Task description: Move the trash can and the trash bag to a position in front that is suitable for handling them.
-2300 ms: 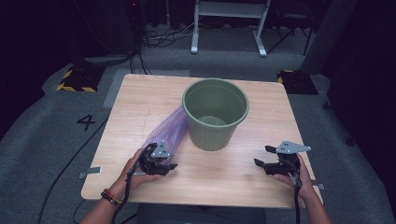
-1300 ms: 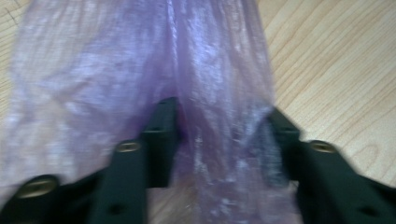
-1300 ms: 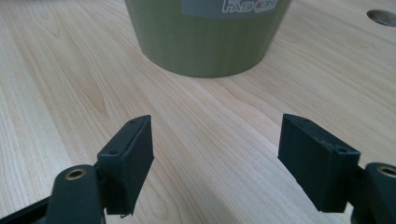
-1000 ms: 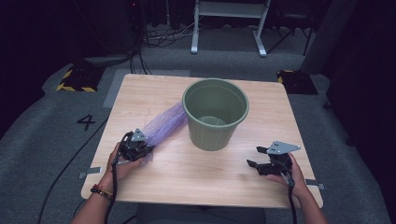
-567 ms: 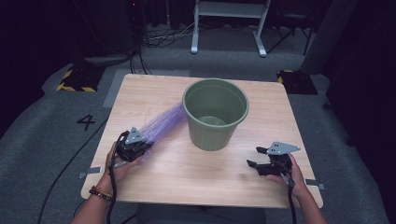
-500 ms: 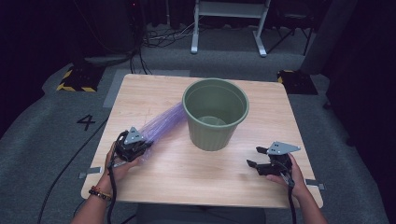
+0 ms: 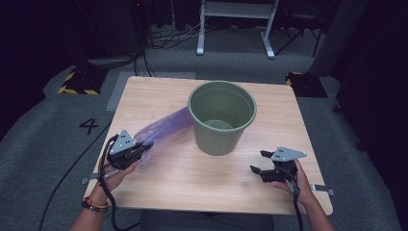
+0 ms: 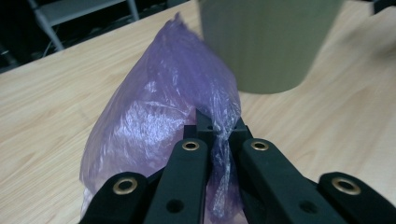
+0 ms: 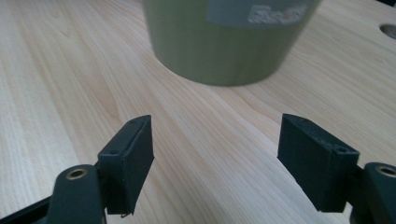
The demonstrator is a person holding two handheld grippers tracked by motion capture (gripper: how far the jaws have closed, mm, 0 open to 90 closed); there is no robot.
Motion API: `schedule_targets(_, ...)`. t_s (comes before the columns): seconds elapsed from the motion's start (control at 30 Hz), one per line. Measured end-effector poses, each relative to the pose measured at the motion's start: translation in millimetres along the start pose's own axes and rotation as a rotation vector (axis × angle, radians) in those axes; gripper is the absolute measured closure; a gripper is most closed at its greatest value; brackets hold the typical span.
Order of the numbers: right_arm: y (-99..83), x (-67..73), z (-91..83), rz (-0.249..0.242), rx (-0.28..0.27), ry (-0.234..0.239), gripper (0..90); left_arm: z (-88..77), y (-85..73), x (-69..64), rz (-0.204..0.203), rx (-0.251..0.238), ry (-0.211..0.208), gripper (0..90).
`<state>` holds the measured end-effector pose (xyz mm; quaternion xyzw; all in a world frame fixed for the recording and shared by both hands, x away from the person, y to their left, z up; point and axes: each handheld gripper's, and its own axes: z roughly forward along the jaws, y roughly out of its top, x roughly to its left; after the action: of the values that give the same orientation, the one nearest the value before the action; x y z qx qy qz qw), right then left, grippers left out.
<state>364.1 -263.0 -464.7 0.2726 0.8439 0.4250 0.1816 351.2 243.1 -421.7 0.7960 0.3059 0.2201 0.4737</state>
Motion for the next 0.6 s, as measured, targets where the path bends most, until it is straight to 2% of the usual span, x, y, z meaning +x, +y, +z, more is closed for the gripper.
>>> schedule_targets(0.07,5.5,7.8,3.3,-0.021,-0.014,0.026,26.8,1.1,5.7,-15.3,0.037,0.007,-0.058,89.7)
schedule_targets(0.1,7.7,11.3,5.0,-0.03,-0.014,0.037,26.8,3.1,7.1,-19.9,0.05,0.011,-0.072,89.7)
schedule_targets(0.17,10.6,16.9,9.0,-0.048,-0.01,0.044,27.1,12.3,9.8,-33.5,0.066,0.025,-0.119,89.6)
schedule_targets(0.2,11.3,19.0,10.6,-0.054,-0.005,0.047,27.1,20.5,11.3,-42.1,0.085,0.047,-0.142,89.6)
schedule_targets(0.3,12.7,25.4,17.7,-0.078,0.011,0.063,27.8,41.3,11.7,-61.1,0.105,0.108,-0.196,88.0)
schedule_targets(0.33,12.4,26.4,19.6,-0.081,0.019,0.066,28.0,41.3,11.7,-61.1,0.105,0.108,-0.196,84.4)
schedule_targets(0.37,11.7,26.8,21.3,-0.081,0.024,0.068,28.1,52.6,11.3,-69.2,0.113,0.164,-0.209,76.0)
schedule_targets(0.43,9.7,26.5,23.6,-0.073,0.032,0.076,28.3,62.5,10.1,-73.2,0.091,0.23,-0.244,63.1)
schedule_targets(0.47,8.4,25.8,24.5,-0.069,0.038,0.078,28.3,65.9,9.7,-74.8,0.093,0.267,-0.254,53.6)
schedule_targets(0.53,5.2,24.0,25.2,-0.062,0.044,0.088,28.3,65.2,10.3,-73.2,0.077,0.252,-0.22,42.9)
schedule_targets(0.57,4.2,23.1,24.8,-0.06,0.046,0.088,28.2,62.9,11.6,-69.7,0.059,0.23,-0.219,39.3)
schedule_targets(0.6,4.2,23.1,24.8,-0.06,0.046,0.088,28.2,62.9,11.6,-69.7,0.059,0.23,-0.219,36.9)
